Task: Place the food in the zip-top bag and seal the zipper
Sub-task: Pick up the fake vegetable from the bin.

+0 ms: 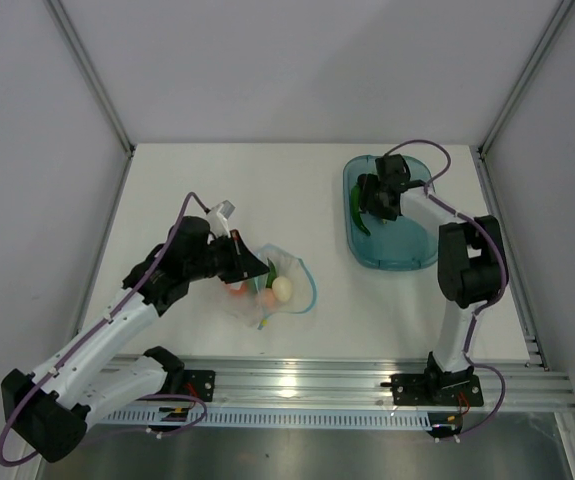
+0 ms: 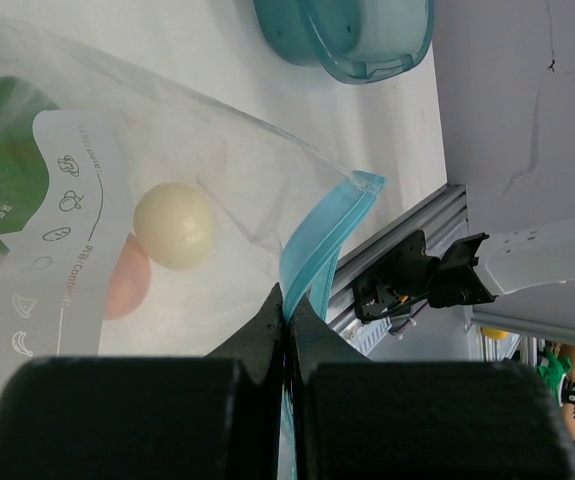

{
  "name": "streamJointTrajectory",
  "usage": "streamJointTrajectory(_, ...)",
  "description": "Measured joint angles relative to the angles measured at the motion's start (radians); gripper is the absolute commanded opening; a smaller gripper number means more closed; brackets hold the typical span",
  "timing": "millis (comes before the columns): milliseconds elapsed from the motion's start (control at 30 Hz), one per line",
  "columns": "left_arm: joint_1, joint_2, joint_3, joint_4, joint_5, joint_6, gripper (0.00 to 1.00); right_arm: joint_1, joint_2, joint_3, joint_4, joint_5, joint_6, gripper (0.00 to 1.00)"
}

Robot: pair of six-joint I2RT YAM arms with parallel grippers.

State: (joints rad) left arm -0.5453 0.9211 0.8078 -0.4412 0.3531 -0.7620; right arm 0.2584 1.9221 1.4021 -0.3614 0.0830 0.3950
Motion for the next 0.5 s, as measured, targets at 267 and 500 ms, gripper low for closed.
streamJointTrajectory(267, 0.000, 0.019, -0.002, 0.012, 0.017, -0.010, 0.00, 0.000, 0.068, 0.005, -0.003, -0.063, -0.042, 0.49)
streamJointTrajectory(500, 0.001, 0.023, -0.002, 0.013, 0.018, -0.017, 0.01, 0.004, 0.081, 0.005, 0.003, -0.092, -0.064, 0.49)
